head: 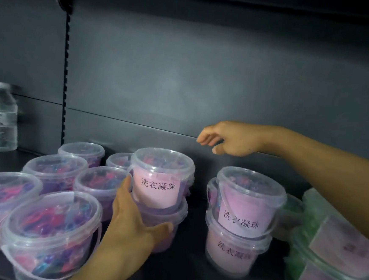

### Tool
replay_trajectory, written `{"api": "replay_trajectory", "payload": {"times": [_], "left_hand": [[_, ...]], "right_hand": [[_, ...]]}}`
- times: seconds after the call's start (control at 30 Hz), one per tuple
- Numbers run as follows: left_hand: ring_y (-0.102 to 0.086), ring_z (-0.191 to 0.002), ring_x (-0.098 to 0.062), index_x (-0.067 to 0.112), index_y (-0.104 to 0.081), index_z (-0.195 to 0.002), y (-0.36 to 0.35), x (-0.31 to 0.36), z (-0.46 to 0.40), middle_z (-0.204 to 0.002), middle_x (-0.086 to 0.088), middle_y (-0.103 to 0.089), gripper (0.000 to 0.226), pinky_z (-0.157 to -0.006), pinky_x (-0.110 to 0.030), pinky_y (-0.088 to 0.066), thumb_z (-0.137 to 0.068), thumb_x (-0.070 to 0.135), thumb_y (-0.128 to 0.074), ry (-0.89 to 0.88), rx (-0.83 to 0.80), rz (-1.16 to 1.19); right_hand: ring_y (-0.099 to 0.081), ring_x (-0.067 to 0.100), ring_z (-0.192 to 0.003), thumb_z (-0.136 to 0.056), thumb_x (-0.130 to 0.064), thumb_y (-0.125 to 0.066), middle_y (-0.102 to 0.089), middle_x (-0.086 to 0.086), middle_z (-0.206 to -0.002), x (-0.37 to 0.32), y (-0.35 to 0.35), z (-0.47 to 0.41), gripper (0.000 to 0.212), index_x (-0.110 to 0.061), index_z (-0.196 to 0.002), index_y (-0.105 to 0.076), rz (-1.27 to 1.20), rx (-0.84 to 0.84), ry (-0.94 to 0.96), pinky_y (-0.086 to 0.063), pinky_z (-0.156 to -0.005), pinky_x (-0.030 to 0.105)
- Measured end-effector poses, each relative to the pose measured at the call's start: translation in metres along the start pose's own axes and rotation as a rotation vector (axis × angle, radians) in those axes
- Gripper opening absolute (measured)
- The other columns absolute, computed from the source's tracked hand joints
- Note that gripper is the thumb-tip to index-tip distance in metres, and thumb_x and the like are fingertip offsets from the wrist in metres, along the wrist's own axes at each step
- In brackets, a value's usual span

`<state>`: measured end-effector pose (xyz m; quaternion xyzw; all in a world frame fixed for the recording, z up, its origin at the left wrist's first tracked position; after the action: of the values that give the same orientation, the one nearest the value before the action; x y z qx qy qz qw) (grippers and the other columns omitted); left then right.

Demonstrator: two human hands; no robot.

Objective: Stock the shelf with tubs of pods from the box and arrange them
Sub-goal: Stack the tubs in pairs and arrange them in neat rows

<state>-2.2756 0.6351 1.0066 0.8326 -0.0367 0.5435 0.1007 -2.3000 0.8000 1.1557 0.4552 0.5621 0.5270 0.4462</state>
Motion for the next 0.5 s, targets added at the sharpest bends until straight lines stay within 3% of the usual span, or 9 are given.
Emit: {"api": "replay_trajectory", "payload": {"times": [0.13,0.23,0.3,0.37,0.43,0.5], "left_hand": [[-0.045,-0.104,0.009,0.032,-0.009,-0.145,0.002,-0.004,-0.005,-0.111,0.032,-0.038,0.118,-0.096,-0.022,-0.032,-0.06,0.003,-0.085,0.047,0.011,-0.002],[-0.05,-0.108,-0.001,0.027,-0.014,-0.146,0.004,-0.013,-0.012,-0.115,0.018,-0.046,0.119,-0.096,-0.025,-0.036,-0.054,0.004,-0.087,0.123,0.004,0.014],[-0.052,-0.101,0.005,0.032,-0.02,-0.14,0.005,-0.019,-0.015,-0.113,0.022,-0.048,0.126,-0.094,-0.025,-0.039,-0.039,0.019,-0.094,0.144,-0.008,0.022],[-0.052,-0.095,0.016,0.039,-0.024,-0.13,0.005,-0.022,-0.016,-0.112,0.029,-0.048,0.132,-0.09,-0.023,-0.042,-0.017,0.039,-0.092,0.158,-0.002,-0.007],[-0.053,-0.087,0.024,0.04,-0.025,-0.125,0.006,-0.028,-0.015,-0.109,0.03,-0.049,0.124,-0.079,-0.015,-0.043,-0.02,0.031,-0.09,0.177,0.012,-0.007],[-0.057,-0.086,0.018,0.039,-0.028,-0.123,0.004,-0.033,-0.014,-0.105,0.026,-0.055,0.119,-0.071,-0.012,-0.043,-0.024,0.023,-0.091,0.212,0.006,-0.006]], "right_hand": [[-0.049,0.014,-0.125,-0.092,0.003,-0.048,-0.053,0.0,-0.135,0.013,-0.035,-0.034,0.045,-0.014,-0.133,-0.05,0.073,-0.254,0.03,-0.039,-0.102,0.025],[-0.048,0.01,-0.12,-0.091,0.005,-0.046,-0.051,-0.001,-0.137,0.019,-0.064,-0.057,0.048,-0.015,-0.134,-0.049,0.155,-0.401,0.084,-0.037,-0.097,0.023],[-0.047,0.009,-0.117,-0.089,0.005,-0.047,-0.053,0.0,-0.135,0.024,-0.084,-0.07,0.05,-0.016,-0.134,-0.05,0.215,-0.489,0.12,-0.035,-0.089,0.019],[-0.05,0.016,-0.121,-0.088,0.002,-0.054,-0.055,0.003,-0.132,0.025,-0.098,-0.079,0.049,-0.015,-0.133,-0.051,0.278,-0.541,0.168,-0.036,-0.083,0.017],[-0.054,0.022,-0.118,-0.084,-0.001,-0.062,-0.059,0.006,-0.128,0.021,-0.105,-0.087,0.047,-0.011,-0.129,-0.054,0.297,-0.534,0.231,-0.039,-0.078,0.017],[-0.059,0.026,-0.109,-0.08,0.0,-0.067,-0.063,0.012,-0.121,0.017,-0.107,-0.093,0.043,-0.005,-0.121,-0.06,0.272,-0.496,0.277,-0.044,-0.078,0.023]]}}
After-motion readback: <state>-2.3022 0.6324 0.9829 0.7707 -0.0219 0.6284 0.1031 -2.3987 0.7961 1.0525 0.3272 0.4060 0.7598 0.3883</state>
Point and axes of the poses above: each hand's wrist, its own z-axis away from the middle knuckle, its own y-axis out of the back of the hand, x = y × z, the point moved 10 cm from there along -z, towards the middle knuckle
